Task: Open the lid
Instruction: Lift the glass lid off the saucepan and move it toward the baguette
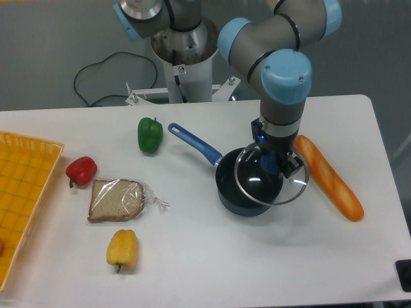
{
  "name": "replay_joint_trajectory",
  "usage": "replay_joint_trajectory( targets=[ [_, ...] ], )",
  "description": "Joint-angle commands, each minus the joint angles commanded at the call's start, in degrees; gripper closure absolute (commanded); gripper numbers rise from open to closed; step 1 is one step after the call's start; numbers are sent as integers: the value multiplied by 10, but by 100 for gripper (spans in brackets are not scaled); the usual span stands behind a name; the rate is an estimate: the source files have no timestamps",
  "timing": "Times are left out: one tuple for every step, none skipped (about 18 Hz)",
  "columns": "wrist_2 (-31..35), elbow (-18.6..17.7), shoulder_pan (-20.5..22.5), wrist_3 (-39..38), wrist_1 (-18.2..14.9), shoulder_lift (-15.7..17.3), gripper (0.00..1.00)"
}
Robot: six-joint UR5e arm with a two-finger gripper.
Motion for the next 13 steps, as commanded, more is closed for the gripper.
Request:
replay_joint_trajectory(
  targets=[
    [1, 0, 0, 8, 0, 0, 45],
    [1, -1, 0, 9, 0, 0, 45],
    [1, -2, 0, 9, 0, 0, 45],
    [0, -2, 0, 9, -1, 1, 45],
    [1, -2, -1, 9, -1, 1, 45],
    [0, -2, -2, 9, -1, 0, 45],
    [2, -3, -3, 9, -1, 0, 45],
    [0, -5, -2, 10, -1, 0, 45],
    [1, -8, 0, 10, -1, 1, 45],
    [1, -8, 1, 10, -1, 0, 45],
    [1, -8, 6, 11, -1, 0, 45],
    [-1, -8, 13, 14, -2, 1, 45],
    [-3, -9, 17, 20, -2, 1, 45]
  ],
)
